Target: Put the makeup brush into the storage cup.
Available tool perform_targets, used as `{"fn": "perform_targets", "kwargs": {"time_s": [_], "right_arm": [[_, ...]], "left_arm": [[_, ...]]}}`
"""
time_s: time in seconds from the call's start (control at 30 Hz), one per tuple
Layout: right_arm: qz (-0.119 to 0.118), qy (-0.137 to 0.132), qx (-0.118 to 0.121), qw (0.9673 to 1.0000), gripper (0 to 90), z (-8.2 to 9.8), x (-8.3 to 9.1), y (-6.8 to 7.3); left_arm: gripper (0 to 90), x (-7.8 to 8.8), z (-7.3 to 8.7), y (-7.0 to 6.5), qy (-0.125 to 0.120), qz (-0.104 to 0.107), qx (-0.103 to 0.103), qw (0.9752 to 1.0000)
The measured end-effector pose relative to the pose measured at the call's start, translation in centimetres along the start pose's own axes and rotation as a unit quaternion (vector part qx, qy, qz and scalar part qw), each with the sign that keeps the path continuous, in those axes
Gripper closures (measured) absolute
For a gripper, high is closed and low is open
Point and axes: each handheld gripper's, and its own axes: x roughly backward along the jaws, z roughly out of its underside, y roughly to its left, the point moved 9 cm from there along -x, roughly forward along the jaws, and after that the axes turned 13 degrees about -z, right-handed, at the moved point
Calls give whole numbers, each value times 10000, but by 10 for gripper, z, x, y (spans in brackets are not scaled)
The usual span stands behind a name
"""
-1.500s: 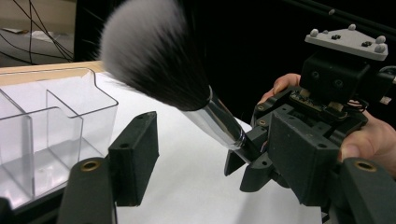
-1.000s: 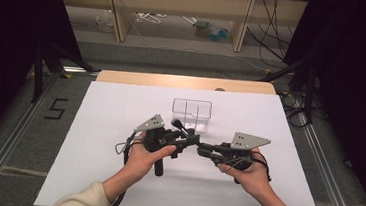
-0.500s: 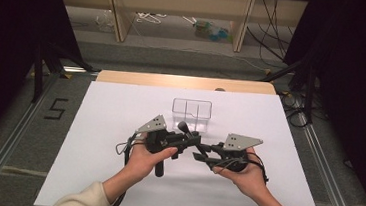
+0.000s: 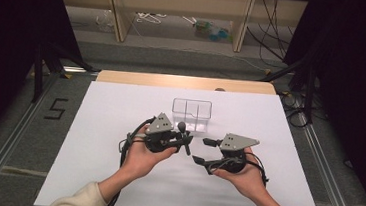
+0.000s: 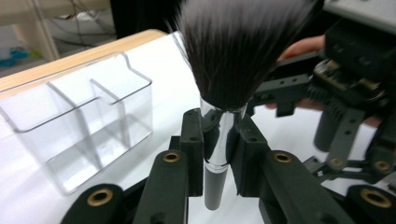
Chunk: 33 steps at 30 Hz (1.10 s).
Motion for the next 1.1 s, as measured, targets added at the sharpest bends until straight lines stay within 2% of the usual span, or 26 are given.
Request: {"fn": "perform_targets", "kwargs": {"time_s": [0.03, 0.1, 0.2, 0.33, 0.4, 0.47, 0.5, 0.53, 0.63, 0.67, 0.7, 0.77, 0.8, 0.93, 0.97, 1.0, 1.03, 1.1], "right_arm": [[15, 20, 64, 10000, 300, 0, -1, -1], [-50, 98, 30, 9999, 299, 1, -1, 1], [-56, 104, 43, 9999, 299, 1, -4, 2], [-26, 5, 70, 10000, 300, -1, -11, 3], [-75, 86, 55, 9999, 300, 0, -12, 4], [-73, 58, 41, 9999, 300, -1, -14, 3], [-8, -20, 36, 10000, 300, -2, -16, 2], [-44, 55, 35, 10000, 300, -1, -15, 2], [-34, -38, 11, 10000, 300, -2, -18, 1], [-45, -47, 11, 10000, 300, -3, -18, 1], [17, -74, 31, 10000, 300, -3, -20, 1], [-21, -8, 33, 10000, 300, -2, -21, 1], [-39, -23, 27, 10000, 304, -2, -24, 1], [-78, -42, 10, 10000, 333, -2, -27, 1], [-60, -138, 8, 9999, 341, -3, -29, 0], [-51, 20, -28, 10000, 349, -1, -27, 0], [-114, -130, -24, 9998, 362, -3, -30, 0], [-83, -160, -63, 9998, 386, -3, -31, 0]], "left_arm": [[766, 0, 1, 1, 47, -49, 8, 10000], [766, -1, 3, 2, 136, -88, -6, 9999], [766, -1, 4, 1, 190, -68, -22, 9998], [766, -1, 6, 2, 251, -171, -46, 9995], [766, -2, 7, 4, 306, -202, -45, 9993], [766, -2, 8, 5, 359, -277, -56, 9990], [765, -3, 8, 5, 335, -273, -38, 9991], [766, -3, 8, 5, 414, -252, -43, 9988], [766, -5, 9, 4, 420, -296, -105, 9986], [766, -5, 8, 3, 425, -337, -59, 9985], [766, -6, 8, 2, 434, -307, -36, 9986], [765, -6, 7, 2, 460, -297, -113, 9984], [766, -6, 6, 1, 435, -293, -31, 9986], [766, -6, 6, -1, 473, -278, -75, 9985], [766, -6, 6, -1, 469, -268, -71, 9985], [766, -6, 6, -1, 464, -261, -57, 9986], [766, -6, 5, -1, 466, -256, -55, 9986], [766, -7, 5, -1, 417, -233, -22, 9989]]}}
